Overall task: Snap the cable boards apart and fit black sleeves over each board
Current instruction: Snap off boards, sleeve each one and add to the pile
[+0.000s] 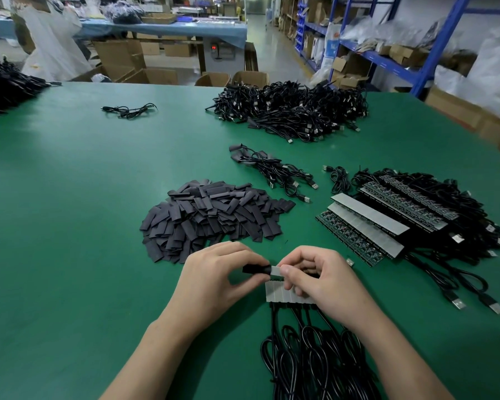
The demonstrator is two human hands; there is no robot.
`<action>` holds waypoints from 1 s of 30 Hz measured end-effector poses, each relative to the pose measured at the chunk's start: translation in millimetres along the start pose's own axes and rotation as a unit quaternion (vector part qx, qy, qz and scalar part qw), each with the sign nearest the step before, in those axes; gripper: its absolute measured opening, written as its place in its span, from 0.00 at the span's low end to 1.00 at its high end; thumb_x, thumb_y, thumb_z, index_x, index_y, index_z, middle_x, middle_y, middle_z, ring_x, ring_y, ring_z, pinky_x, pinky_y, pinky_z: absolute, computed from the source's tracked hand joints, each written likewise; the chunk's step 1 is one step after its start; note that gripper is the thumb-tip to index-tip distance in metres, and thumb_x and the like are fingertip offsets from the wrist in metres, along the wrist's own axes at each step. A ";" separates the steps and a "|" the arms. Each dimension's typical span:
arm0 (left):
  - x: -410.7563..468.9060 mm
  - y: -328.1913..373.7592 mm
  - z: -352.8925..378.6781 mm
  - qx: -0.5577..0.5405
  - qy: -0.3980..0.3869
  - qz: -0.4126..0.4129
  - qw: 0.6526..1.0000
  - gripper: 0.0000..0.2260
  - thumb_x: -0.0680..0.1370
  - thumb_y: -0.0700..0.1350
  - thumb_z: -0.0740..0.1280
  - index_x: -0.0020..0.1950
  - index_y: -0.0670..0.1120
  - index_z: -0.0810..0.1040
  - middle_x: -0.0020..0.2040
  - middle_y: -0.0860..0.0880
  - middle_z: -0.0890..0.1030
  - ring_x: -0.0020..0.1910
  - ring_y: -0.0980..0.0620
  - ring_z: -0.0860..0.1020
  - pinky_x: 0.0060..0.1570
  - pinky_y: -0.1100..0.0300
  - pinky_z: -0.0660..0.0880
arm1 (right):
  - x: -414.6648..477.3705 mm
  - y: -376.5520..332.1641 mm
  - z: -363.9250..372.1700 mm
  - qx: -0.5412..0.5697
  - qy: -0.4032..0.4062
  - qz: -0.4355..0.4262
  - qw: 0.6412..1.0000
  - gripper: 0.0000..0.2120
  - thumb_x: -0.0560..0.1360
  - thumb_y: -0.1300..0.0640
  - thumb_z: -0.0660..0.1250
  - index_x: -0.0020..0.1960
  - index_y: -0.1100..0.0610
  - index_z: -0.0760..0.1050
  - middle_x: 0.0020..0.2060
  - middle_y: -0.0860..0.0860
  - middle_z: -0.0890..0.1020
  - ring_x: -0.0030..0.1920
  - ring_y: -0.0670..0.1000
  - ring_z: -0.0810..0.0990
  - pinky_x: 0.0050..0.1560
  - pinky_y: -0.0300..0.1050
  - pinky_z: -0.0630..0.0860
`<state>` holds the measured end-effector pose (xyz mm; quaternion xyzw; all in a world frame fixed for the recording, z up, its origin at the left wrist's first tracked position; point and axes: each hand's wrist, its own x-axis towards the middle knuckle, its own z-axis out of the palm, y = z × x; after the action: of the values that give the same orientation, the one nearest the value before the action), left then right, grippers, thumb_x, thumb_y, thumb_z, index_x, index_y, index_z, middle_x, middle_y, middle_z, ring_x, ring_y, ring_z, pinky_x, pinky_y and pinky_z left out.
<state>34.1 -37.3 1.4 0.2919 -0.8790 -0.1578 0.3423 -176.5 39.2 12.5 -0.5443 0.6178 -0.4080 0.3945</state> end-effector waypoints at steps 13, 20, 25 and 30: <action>1.0 0.5 -3.2 -0.045 -0.035 -0.024 0.998 0.11 0.75 0.58 0.73 0.52 0.54 0.87 0.48 0.61 0.85 0.47 0.64 0.82 0.48 0.58 0.81 | 0.4 0.9 -0.2 -0.018 -0.004 -0.005 1.000 0.07 0.79 0.58 0.71 0.44 0.49 0.83 0.35 0.51 0.86 0.33 0.45 0.80 0.38 0.39 0.78; 0.4 0.7 0.1 -0.050 -0.030 -0.020 0.998 0.11 0.76 0.58 0.73 0.52 0.53 0.87 0.47 0.61 0.84 0.46 0.64 0.81 0.48 0.60 0.81 | -0.6 -0.8 -0.2 -0.004 -0.013 -0.004 1.000 0.08 0.79 0.59 0.72 0.43 0.48 0.83 0.35 0.52 0.86 0.33 0.46 0.80 0.38 0.40 0.79; 0.1 3.0 2.8 -0.022 -0.032 0.011 0.999 0.09 0.76 0.55 0.75 0.52 0.52 0.87 0.48 0.59 0.84 0.46 0.60 0.81 0.46 0.57 0.80 | -1.9 -1.9 0.0 -0.008 -0.021 -0.012 1.000 0.07 0.78 0.59 0.73 0.47 0.48 0.77 0.37 0.52 0.87 0.34 0.49 0.81 0.42 0.46 0.83; 0.5 3.6 1.1 -0.007 -0.030 0.025 0.999 0.10 0.76 0.54 0.74 0.53 0.51 0.86 0.48 0.58 0.84 0.46 0.58 0.81 0.45 0.57 0.80 | -0.7 -3.5 1.4 -0.045 -0.002 -0.032 0.998 0.12 0.77 0.57 0.74 0.47 0.42 0.74 0.38 0.48 0.88 0.35 0.48 0.83 0.43 0.44 0.83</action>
<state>31.6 -34.6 2.5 0.2624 -0.8949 -0.1643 0.3214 -173.8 39.5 15.3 -0.5817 0.6169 -0.3914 0.3577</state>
